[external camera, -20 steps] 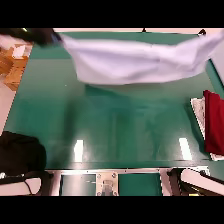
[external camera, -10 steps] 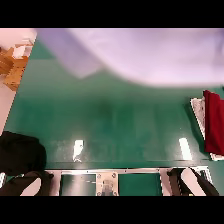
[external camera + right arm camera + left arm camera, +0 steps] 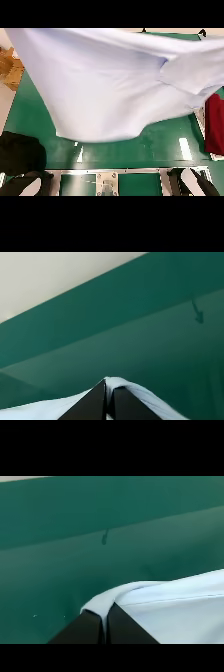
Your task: Fold the shirts.
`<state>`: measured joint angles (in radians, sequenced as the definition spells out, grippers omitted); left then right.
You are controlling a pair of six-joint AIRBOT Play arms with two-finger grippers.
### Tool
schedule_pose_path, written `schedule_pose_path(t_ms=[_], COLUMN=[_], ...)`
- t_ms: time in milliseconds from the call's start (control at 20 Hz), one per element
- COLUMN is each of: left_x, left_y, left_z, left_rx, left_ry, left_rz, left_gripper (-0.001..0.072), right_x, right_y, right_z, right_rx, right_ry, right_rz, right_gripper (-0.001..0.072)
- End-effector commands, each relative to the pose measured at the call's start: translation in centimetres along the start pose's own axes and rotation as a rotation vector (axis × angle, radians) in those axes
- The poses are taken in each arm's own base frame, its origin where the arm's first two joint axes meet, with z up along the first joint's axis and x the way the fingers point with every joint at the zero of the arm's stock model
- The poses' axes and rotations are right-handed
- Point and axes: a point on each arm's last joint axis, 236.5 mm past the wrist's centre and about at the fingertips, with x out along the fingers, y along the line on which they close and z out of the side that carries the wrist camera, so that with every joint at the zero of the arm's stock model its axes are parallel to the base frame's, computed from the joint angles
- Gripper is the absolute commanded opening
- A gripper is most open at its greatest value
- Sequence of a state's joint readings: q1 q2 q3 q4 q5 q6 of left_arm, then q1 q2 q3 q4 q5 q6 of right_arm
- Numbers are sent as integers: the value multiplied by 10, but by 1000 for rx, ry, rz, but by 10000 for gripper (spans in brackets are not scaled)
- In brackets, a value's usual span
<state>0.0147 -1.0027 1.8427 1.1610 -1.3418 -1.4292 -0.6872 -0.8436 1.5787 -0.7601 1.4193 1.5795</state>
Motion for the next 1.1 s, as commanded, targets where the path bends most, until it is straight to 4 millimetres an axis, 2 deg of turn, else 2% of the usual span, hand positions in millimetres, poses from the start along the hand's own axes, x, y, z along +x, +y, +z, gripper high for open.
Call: schedule_pose_path(t_ms=[0, 100, 200, 350, 500, 600, 700, 800, 900, 1000, 1050], left_x=[0, -17, -45, -98, -155, -199, -222, -215, -184, -137, -105], left_y=[4, -2, -14, -42, -66, -79, -83, -74, -58, -39, -26], left_z=[-4, 18, 43, 79, 106, 121, 127, 123, 114, 97, 84], left_rx=[3, 27, 80, 138, 170, 214, 232, 232, 206, 162, 133], left_ry=[20, -55, -142, -308, -506, -652, -727, -695, -622, -510, -437], left_rz=[14, 20, 19, -1, -12, 4, 27, 59, 74, 74, 71], left_gripper=[23, 23, 22, 23, 23, 22, 22, 22, 23, 23, 23], right_x=[0, -19, -50, -115, -167, -188, -193, -188, -173, -137, -110], right_y=[4, 30, 62, 122, 168, 185, 188, 183, 170, 146, 128], right_z=[-4, 18, 43, 76, 90, 95, 97, 99, 104, 101, 98], right_rx=[17, -29, -124, -254, -345, -379, -382, -375, -378, -338, -305], right_ry=[-11, -131, -272, -521, -694, -767, -789, -778, -750, -641, -564], right_rz=[21, 58, 77, 124, 169, 185, 191, 185, 164, 166, 172], right_gripper=[18, 18, 18, 18, 18, 18, 19, 18, 19, 19, 19])
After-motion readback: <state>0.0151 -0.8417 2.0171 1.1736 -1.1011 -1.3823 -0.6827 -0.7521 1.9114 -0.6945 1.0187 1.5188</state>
